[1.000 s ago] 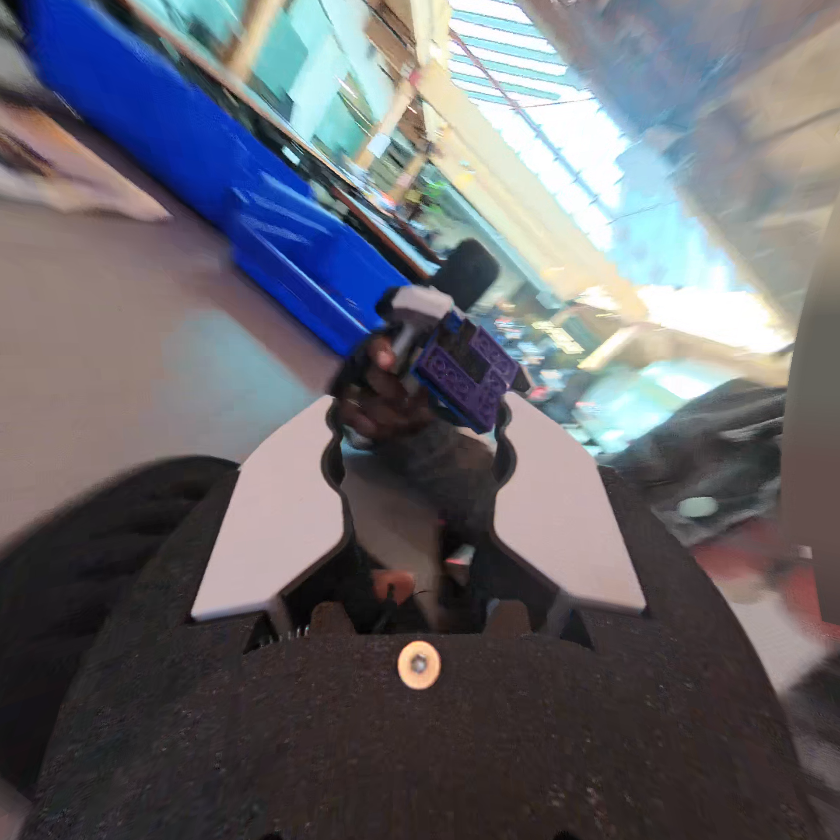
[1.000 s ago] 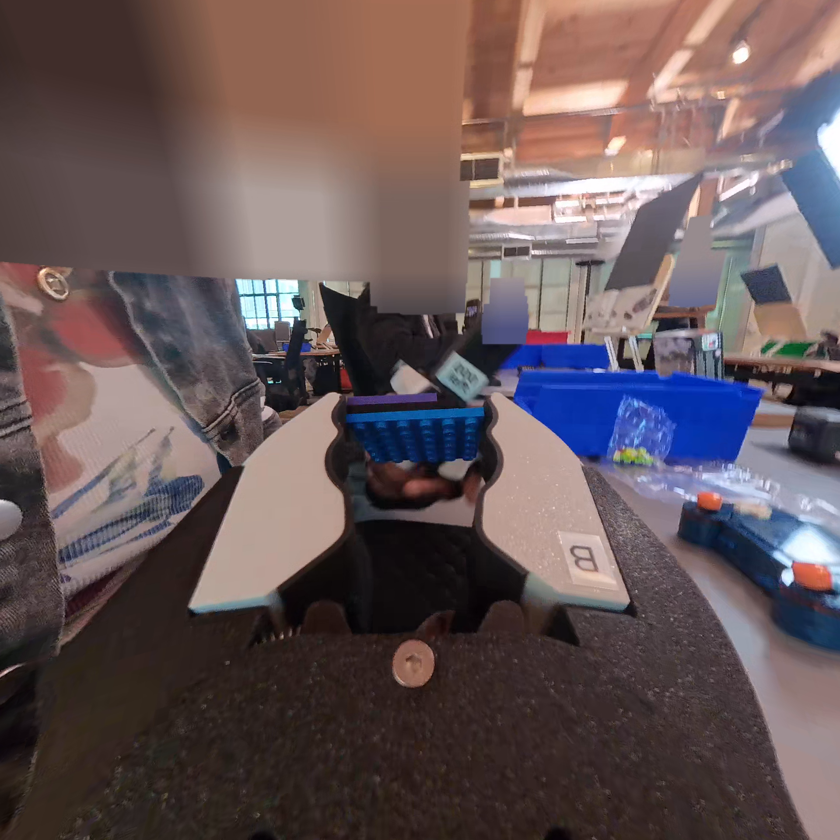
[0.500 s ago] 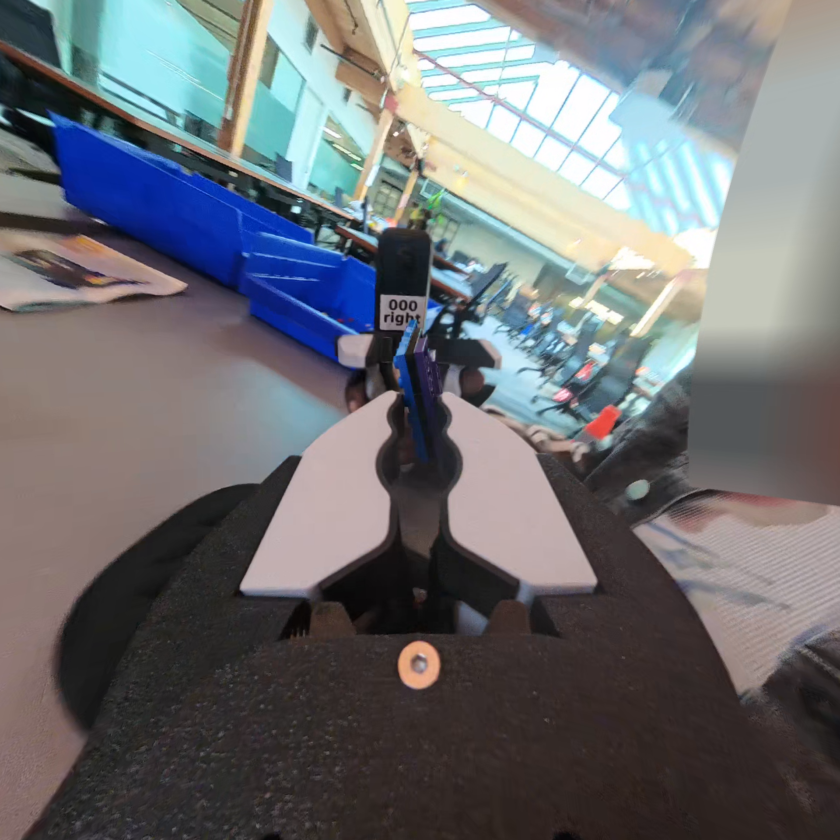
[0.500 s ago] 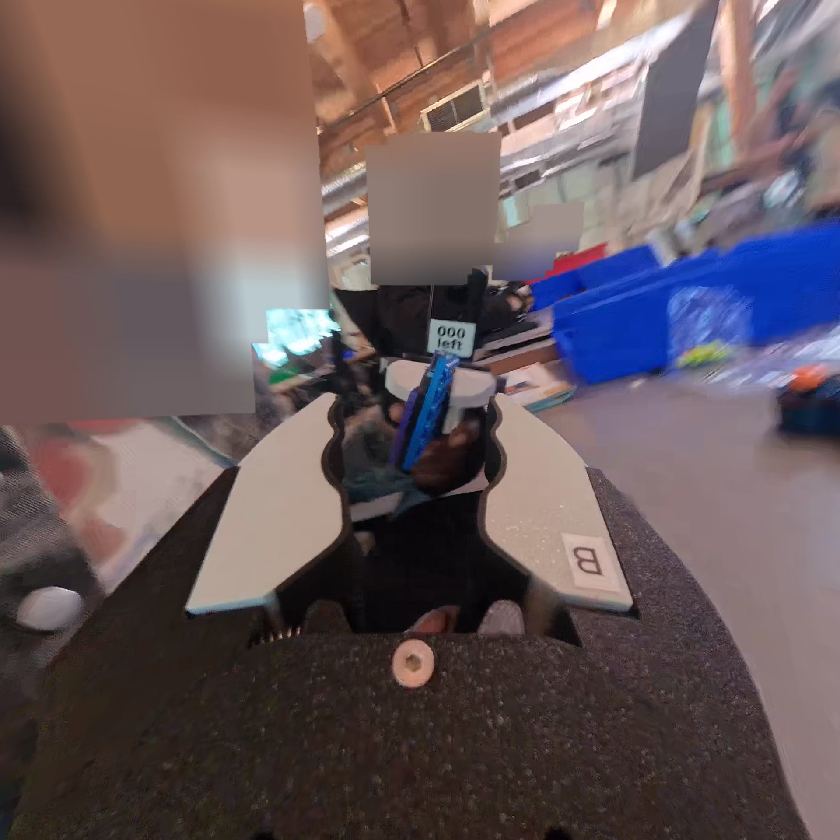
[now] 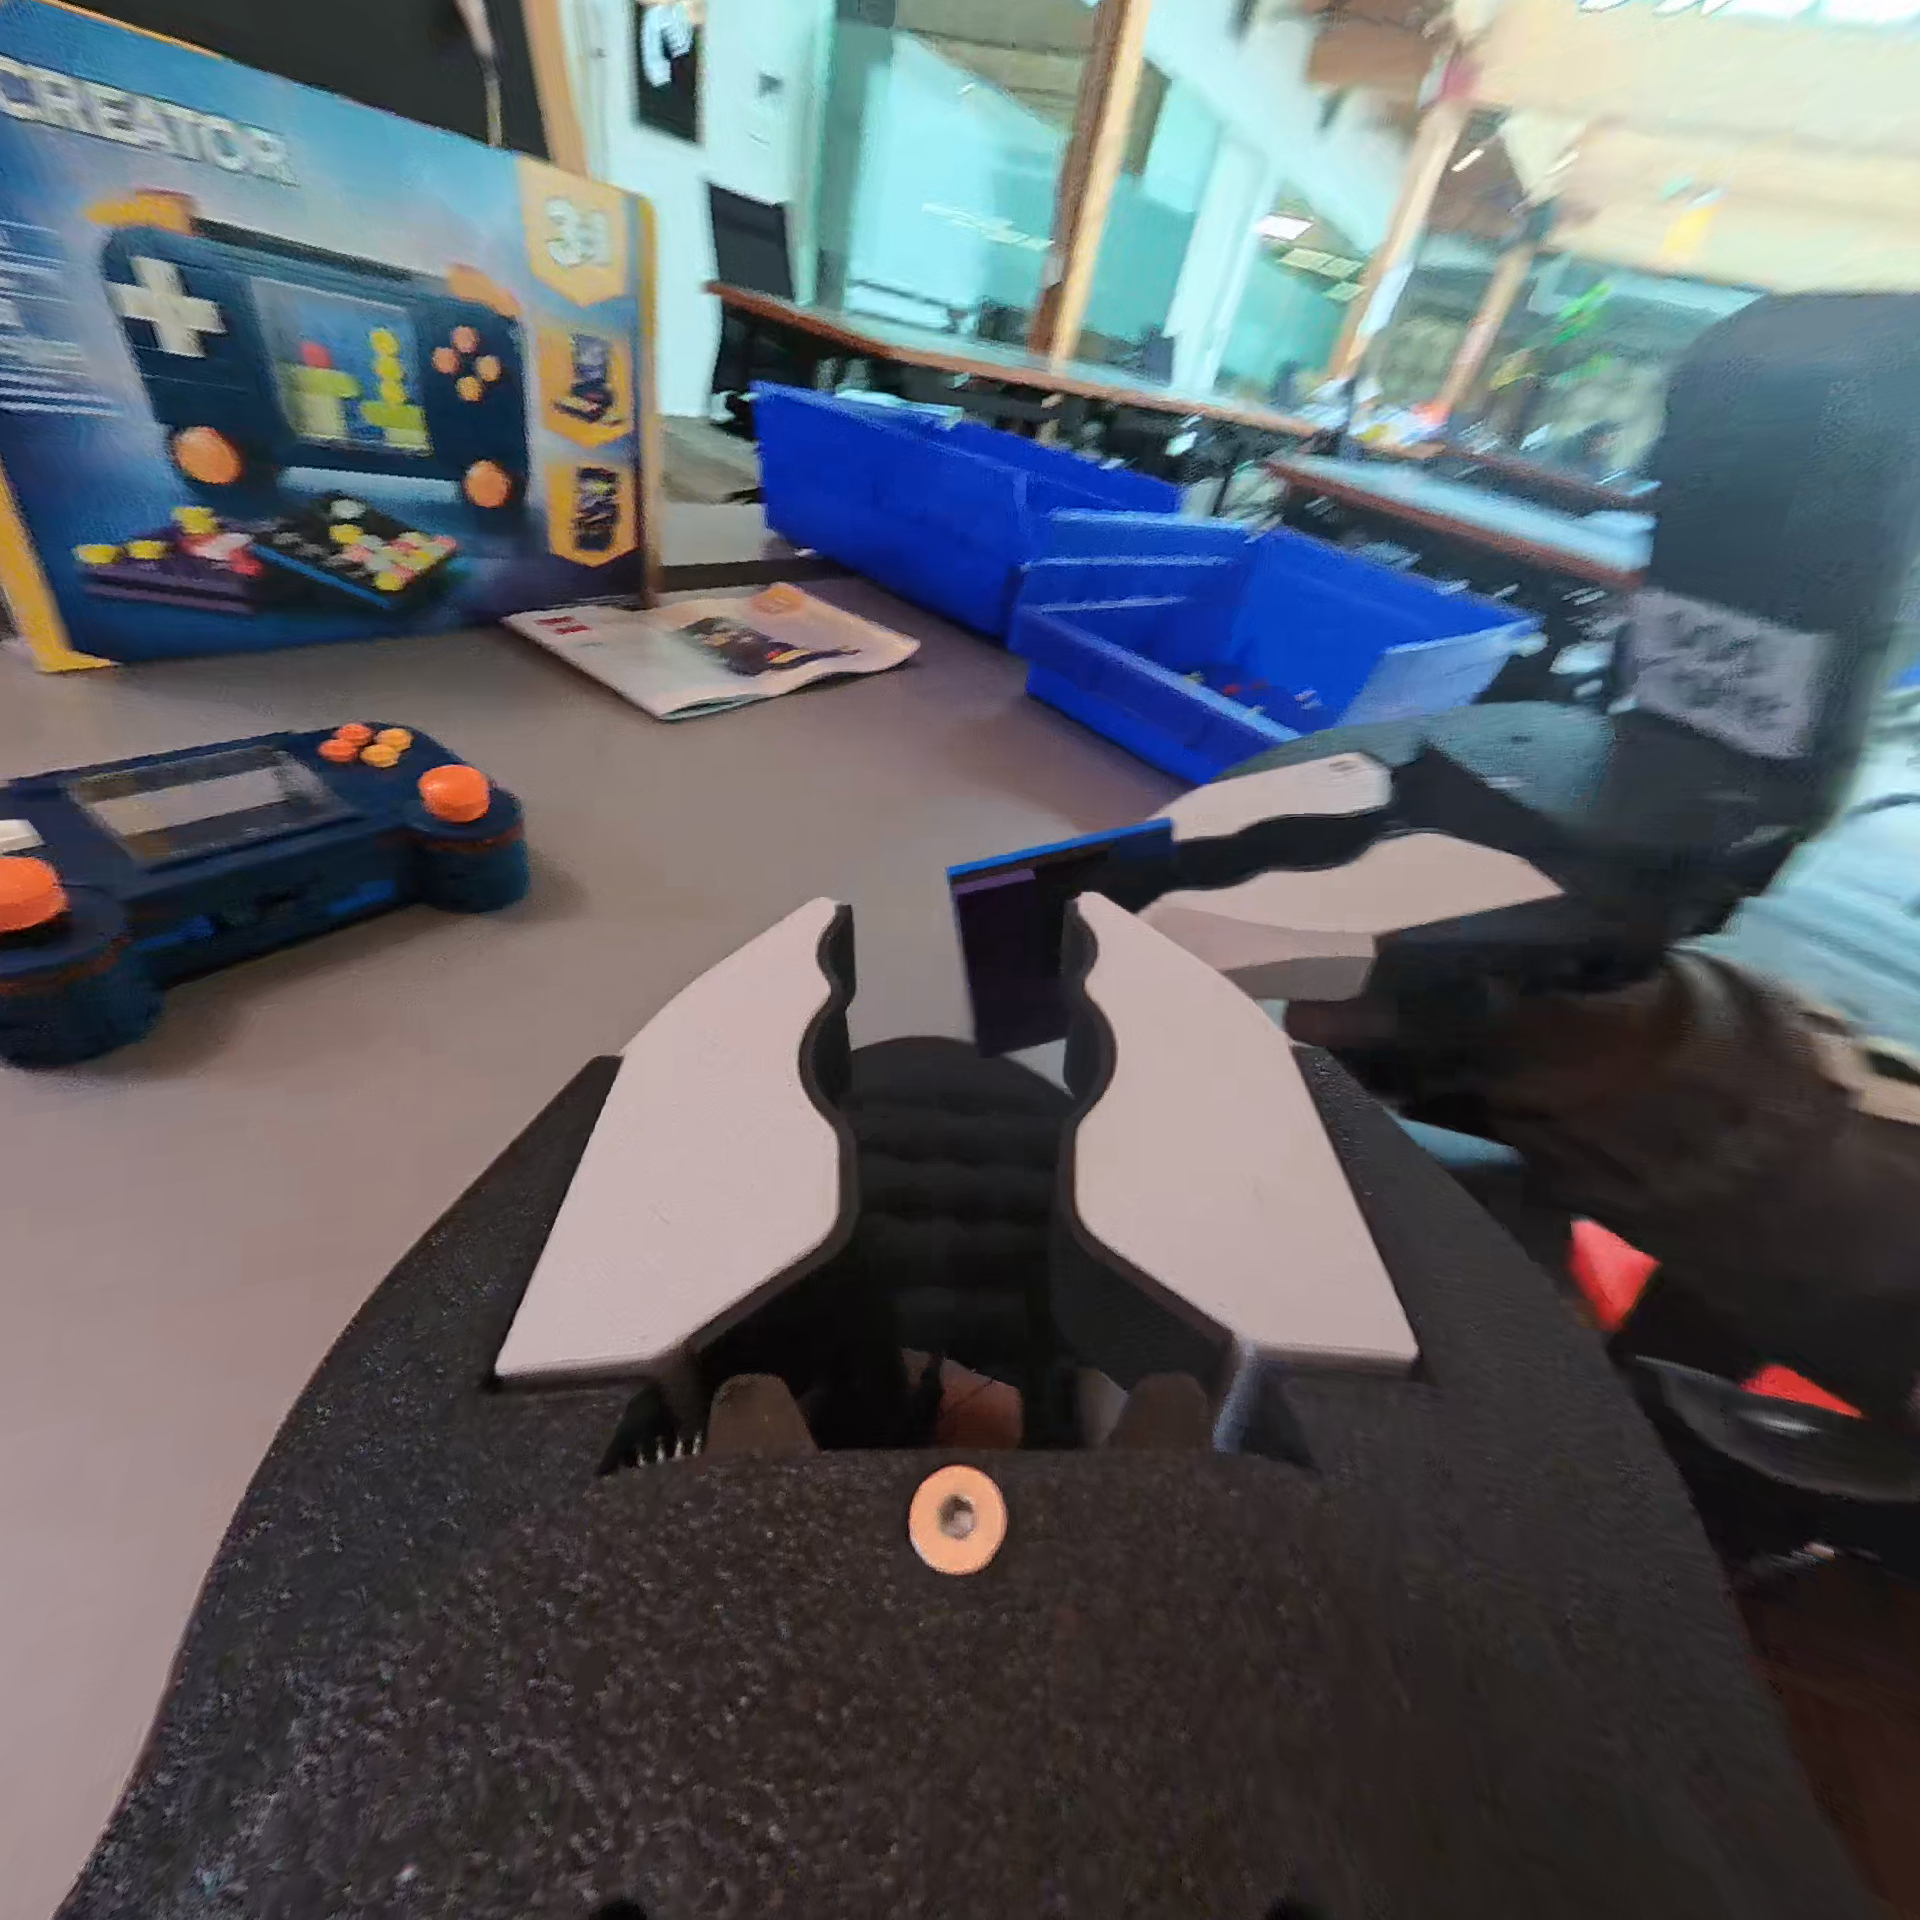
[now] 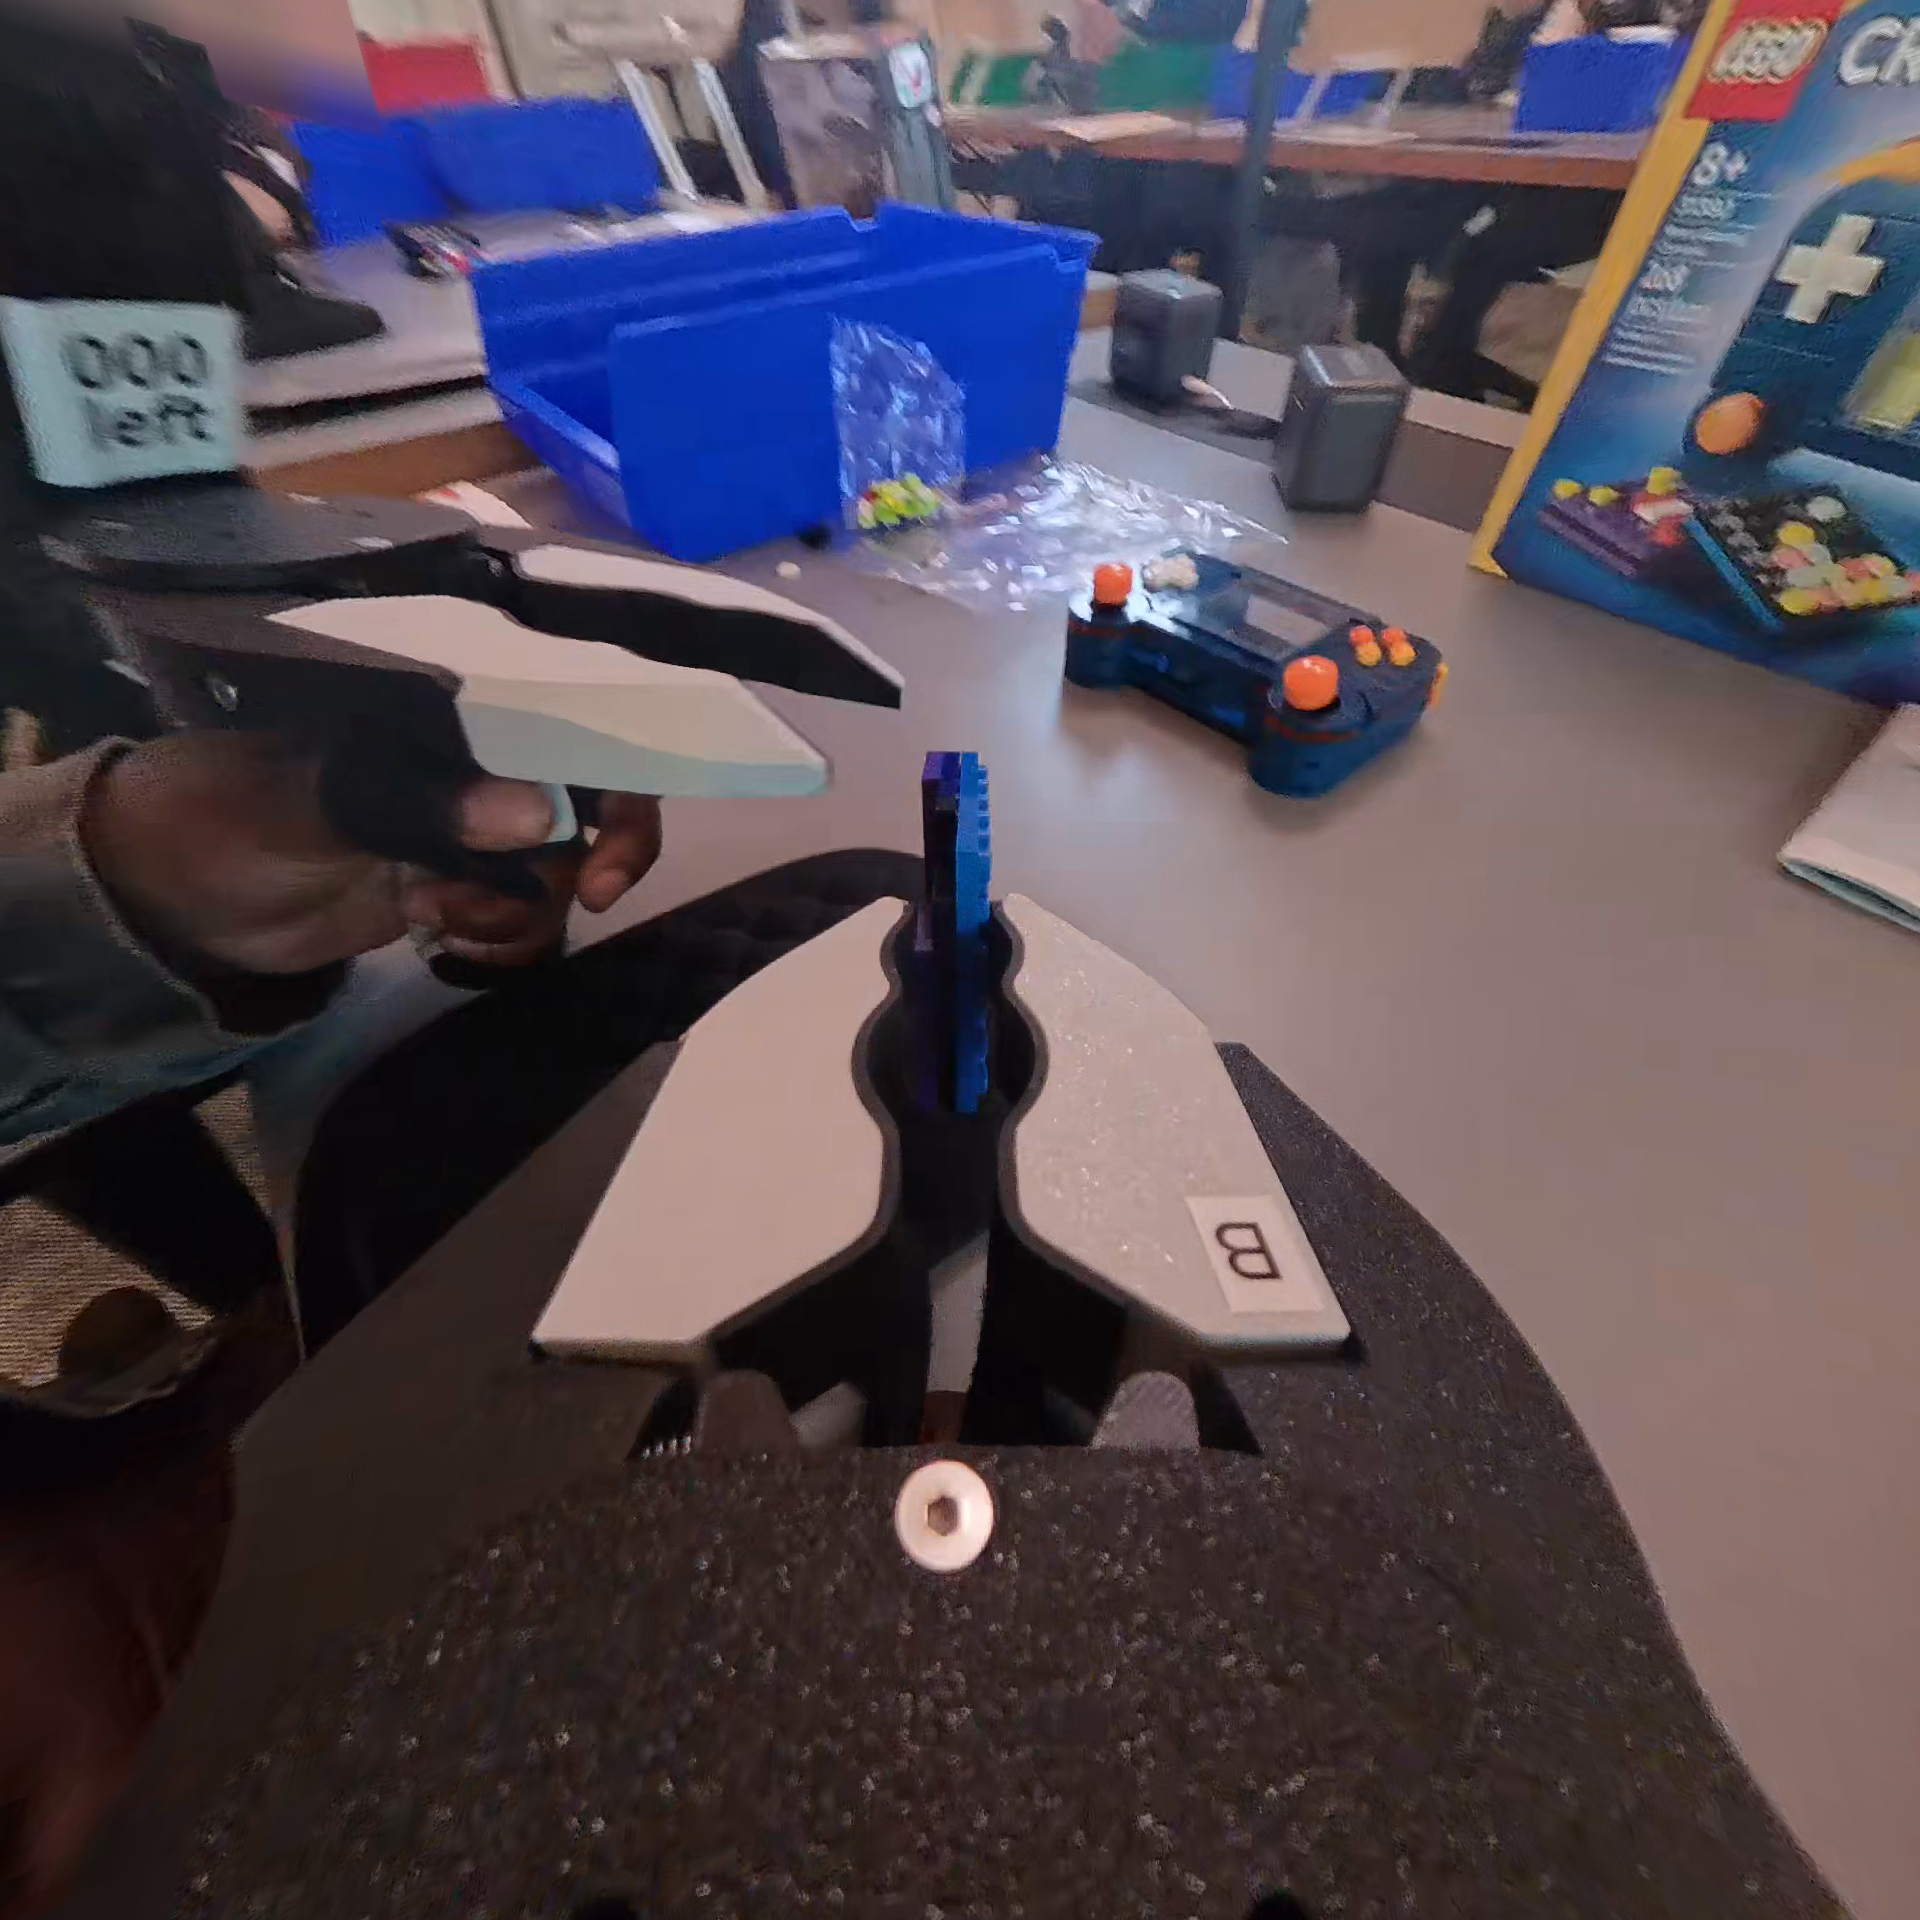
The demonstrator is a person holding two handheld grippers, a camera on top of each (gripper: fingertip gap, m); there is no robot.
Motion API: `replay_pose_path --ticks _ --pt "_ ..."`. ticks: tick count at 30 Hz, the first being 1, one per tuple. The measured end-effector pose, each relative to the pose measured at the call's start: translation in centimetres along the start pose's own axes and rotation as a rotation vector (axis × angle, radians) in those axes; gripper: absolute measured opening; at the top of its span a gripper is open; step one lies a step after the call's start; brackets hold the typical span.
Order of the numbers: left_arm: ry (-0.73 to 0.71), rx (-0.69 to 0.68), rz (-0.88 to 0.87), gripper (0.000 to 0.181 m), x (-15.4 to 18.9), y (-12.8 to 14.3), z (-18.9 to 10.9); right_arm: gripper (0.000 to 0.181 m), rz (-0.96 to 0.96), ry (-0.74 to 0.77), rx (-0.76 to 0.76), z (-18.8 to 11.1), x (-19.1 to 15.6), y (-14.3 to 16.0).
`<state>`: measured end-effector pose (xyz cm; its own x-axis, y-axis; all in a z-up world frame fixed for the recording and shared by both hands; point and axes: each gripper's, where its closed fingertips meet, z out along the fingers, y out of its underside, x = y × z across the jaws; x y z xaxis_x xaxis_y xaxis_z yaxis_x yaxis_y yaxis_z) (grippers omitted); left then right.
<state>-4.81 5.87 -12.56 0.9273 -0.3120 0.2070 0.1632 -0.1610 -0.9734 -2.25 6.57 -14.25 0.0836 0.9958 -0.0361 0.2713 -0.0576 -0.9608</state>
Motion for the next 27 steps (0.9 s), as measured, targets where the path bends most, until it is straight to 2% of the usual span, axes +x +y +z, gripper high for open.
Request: replay_pose_path --ticks 4,7,11,17,20,23,24,25,27 --pt "-0.104 -0.105 0.079 0.026 -0.3 1.3 0.8 0.012 0.019 0.073 -0.029 0.3 -0.4 1.0" --pt "-0.086 -0.200 0.074 0.028 0.1 2.6 1.2 0.012 0.033 0.072 -0.031 0.5 -0.6 1.2" --pt "-0.024 -0.223 0.005 0.017 0.4 2.9 1.4 0.012 0.034 0.068 -0.033 0.7 -0.5 1.4" --pt "0.033 -0.269 -0.094 0.019 0.4 3.7 1.5 0.012 -0.015 0.046 -0.049 0.8 -0.5 2.1" --pt "0.027 -0.275 -0.070 0.016 0.4 3.8 1.4 0.012 -0.024 0.045 -0.056 0.9 -0.4 2.3" --pt "0.007 -0.307 -0.023 0.016 0.5 4.1 1.4 0.014 0.025 -0.051 -0.120 1.0 -0.6 2.9" --pt "-0.004 -0.316 -0.011 0.016 0.4 4.1 1.4 0.037 0.065 -0.071 -0.116 0.8 -0.4 2.4" --pt "-0.009 -0.321 0.000 0.016 0.4 4.1 1.4 0.039 0.083 -0.090 -0.108 0.6 -0.3 1.9" --pt "-0.021 -0.329 0.012 0.016 0.4 4.1 1.5 0.028 0.062 -0.114 -0.130 0.4 -0.1 1.7"
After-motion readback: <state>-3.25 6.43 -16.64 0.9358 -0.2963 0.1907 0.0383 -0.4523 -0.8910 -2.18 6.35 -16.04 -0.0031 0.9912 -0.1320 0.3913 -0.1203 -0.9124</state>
